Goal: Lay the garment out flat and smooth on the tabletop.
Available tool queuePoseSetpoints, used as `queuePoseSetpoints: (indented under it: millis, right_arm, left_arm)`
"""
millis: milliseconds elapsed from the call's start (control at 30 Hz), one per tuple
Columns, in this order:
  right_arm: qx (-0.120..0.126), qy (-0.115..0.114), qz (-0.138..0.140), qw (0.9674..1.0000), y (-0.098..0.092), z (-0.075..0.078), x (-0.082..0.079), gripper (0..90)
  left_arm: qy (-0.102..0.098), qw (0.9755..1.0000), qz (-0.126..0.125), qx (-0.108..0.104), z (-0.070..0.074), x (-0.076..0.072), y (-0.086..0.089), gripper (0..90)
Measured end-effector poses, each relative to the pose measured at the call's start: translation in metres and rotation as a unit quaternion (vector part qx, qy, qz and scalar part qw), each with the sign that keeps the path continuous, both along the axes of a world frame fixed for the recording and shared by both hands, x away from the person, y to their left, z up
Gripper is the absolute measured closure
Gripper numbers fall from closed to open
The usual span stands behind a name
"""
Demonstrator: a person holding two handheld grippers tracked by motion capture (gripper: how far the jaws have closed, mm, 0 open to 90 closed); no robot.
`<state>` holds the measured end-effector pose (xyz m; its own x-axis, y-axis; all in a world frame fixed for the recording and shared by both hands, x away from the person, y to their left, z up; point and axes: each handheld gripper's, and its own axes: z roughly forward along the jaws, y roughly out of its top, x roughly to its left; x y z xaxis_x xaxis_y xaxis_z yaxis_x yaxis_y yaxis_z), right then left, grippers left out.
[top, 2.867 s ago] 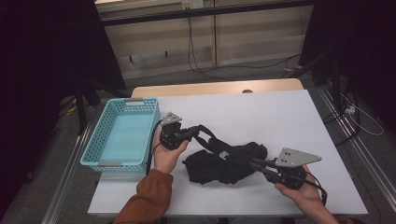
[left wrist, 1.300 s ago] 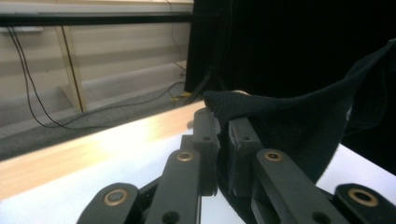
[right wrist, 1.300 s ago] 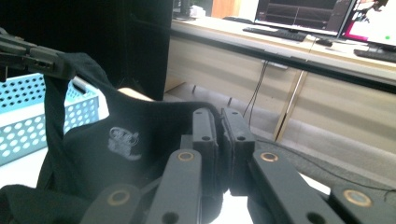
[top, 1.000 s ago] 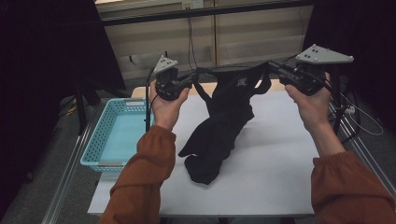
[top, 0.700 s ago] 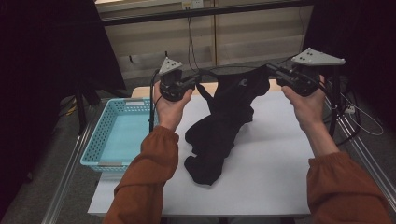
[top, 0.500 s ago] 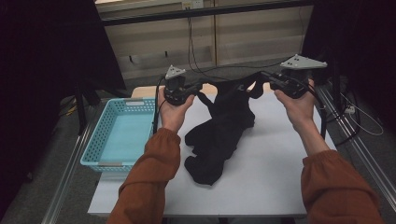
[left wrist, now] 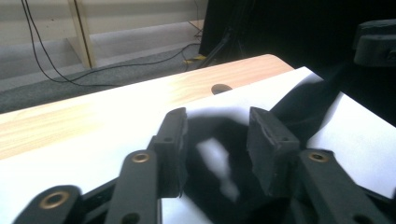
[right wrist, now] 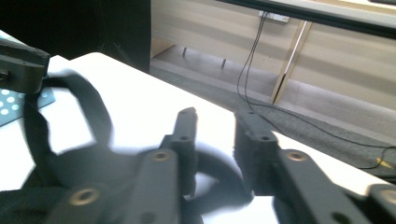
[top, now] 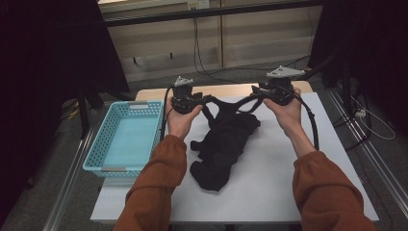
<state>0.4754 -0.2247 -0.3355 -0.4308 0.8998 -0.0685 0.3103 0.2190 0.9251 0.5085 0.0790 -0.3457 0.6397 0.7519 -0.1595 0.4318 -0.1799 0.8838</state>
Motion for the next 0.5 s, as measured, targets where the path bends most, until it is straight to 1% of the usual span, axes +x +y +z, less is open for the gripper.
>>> queuePoseSetpoints:
  millis: [33, 67, 133, 167, 200, 233, 267, 367, 400, 433, 467, 500]
  right_arm:
    - [0.002, -0.001, 0.000, 1.0000, 0.000, -0.001, 0.000, 59.3]
    - [0.008, 0.001, 0.006, 1.0000, 0.000, -0.005, -0.003, 57.7]
    - [0.008, 0.002, 0.009, 0.9999, 0.000, -0.006, -0.005, 56.6]
    - [0.009, 0.005, 0.012, 0.9999, 0.000, -0.009, -0.007, 55.9]
    - [0.010, 0.008, 0.020, 0.9997, 0.000, -0.013, -0.013, 55.0]
    - [0.010, 0.008, 0.020, 0.9997, 0.000, -0.013, -0.013, 55.0]
    - [0.010, 0.011, 0.026, 0.9995, 0.001, -0.016, -0.017, 54.4]
    - [0.012, 0.014, 0.048, 0.9987, 0.004, -0.021, -0.030, 54.2]
    - [0.010, 0.014, 0.063, 0.9979, 0.008, -0.024, -0.041, 54.6]
    - [0.010, 0.014, 0.063, 0.9979, 0.008, -0.024, -0.041, 54.6]
    - [0.010, 0.014, 0.069, 0.9974, 0.009, -0.025, -0.047, 54.9]
    - [0.009, 0.015, 0.077, 0.9969, 0.012, -0.029, -0.058, 56.2]
  left_arm:
    - [0.003, 1.0000, 0.001, -0.001, -0.001, -0.001, 0.001, 48.2]
    - [0.006, 1.0000, -0.002, -0.002, -0.003, -0.004, 0.003, 46.4]
    - [0.005, 1.0000, -0.004, 0.000, -0.004, -0.006, 0.004, 45.4]
    - [0.005, 1.0000, -0.007, 0.004, -0.005, -0.008, 0.004, 43.3]
    - [0.006, 0.9998, -0.013, 0.010, -0.008, -0.014, 0.004, 40.3]
    - [0.006, 0.9998, -0.013, 0.010, -0.008, -0.014, 0.004, 39.3]
    - [0.006, 0.9998, -0.016, 0.011, -0.010, -0.017, 0.005, 39.3]
    - [0.006, 0.9995, -0.028, 0.015, -0.016, -0.028, 0.007, 35.6]
    - [0.004, 0.9994, -0.030, 0.015, -0.018, -0.033, 0.008, 33.8]
    - [0.001, 0.9992, -0.035, 0.021, -0.020, -0.038, 0.009, 33.8]
    - [-0.002, 0.9990, -0.037, 0.025, -0.022, -0.042, 0.011, 32.7]
    - [-0.002, 0.9989, -0.038, 0.026, -0.024, -0.047, 0.012, 30.5]
